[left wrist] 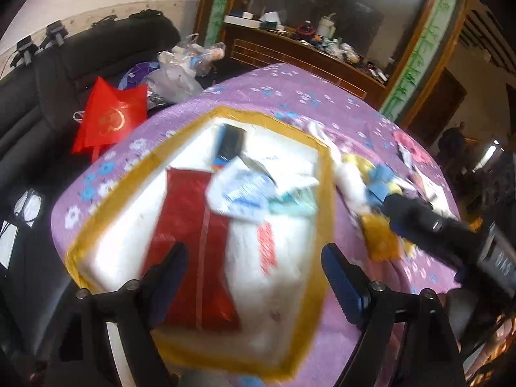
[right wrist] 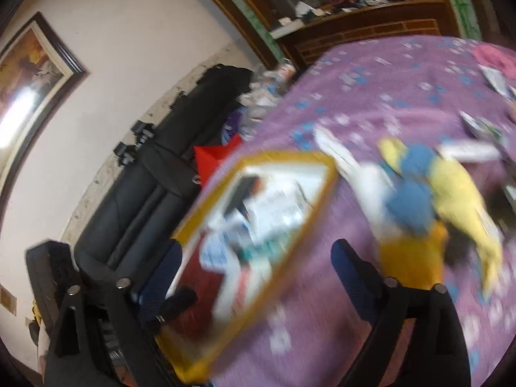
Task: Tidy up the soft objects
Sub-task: 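Carry both white packets into the foam box and release them, then grasp the yellow cracker packet with the left gripper while the right grasps the blue cloth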
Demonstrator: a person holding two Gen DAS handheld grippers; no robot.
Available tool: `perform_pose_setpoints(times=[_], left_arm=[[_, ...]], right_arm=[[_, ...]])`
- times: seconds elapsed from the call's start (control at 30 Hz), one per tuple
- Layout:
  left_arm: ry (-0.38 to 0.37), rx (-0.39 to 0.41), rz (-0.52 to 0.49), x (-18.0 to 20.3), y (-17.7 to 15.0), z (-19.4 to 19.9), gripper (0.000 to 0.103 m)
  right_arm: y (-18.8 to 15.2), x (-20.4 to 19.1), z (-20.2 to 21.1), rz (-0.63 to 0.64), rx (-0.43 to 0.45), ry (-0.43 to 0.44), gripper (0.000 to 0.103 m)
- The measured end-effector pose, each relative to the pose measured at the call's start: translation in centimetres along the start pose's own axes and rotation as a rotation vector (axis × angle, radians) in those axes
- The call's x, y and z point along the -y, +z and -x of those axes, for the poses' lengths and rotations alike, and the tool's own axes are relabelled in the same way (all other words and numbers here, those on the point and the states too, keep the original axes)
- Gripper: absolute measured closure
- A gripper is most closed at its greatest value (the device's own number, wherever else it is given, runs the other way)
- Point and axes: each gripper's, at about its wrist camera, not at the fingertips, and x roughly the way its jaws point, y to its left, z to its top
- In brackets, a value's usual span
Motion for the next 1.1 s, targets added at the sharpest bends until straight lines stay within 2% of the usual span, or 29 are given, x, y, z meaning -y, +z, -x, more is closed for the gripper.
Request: perform_pose_setpoints(times=[0.2,0.3,0.4,0.6,0.8,0.93,1.1], left_arm=[[-0.009,0.024,-0.049,3.0,-2.6,2.5,0.016],[-0.011,0.038,-0.102,4.8,-3.8,3.6,0.013],[-0.014,0.058,-0.124,5.7,-5.2,4.6,0.013],[-0.004,0.103,-0.155,7.3,-7.5,5.8,0.011],[-0.012,0.117,-0.143,8.4,-8.4,6.3,0.011],[0.001,0.129,-0.159,8.6,-8.8,7.0,0.011],[-0.018,0.112,-0.19,8.3,-8.8,7.8,0.01]], right_arm=[[-4.6,1.4,4.5,-0.012,0.015,-0.119,0.006],[-6.0,1.9,6.8,0.002,0.053,-0.084,0.006],[-6.3,2.6,8.3,0.005,0.076,-0.007,0.006],[-6.8,4.4,9.1,-0.072,0.114,-0.068,0.006],[-8.1,4.5,10.9,-0.068,0.15,-0.093,0.006],[-8.0,4.7,12.2,-0.066,0.151,-0.068,0.006],[-7.4,4.1,12.4,-0.063,0.146,-0.063,0.006]])
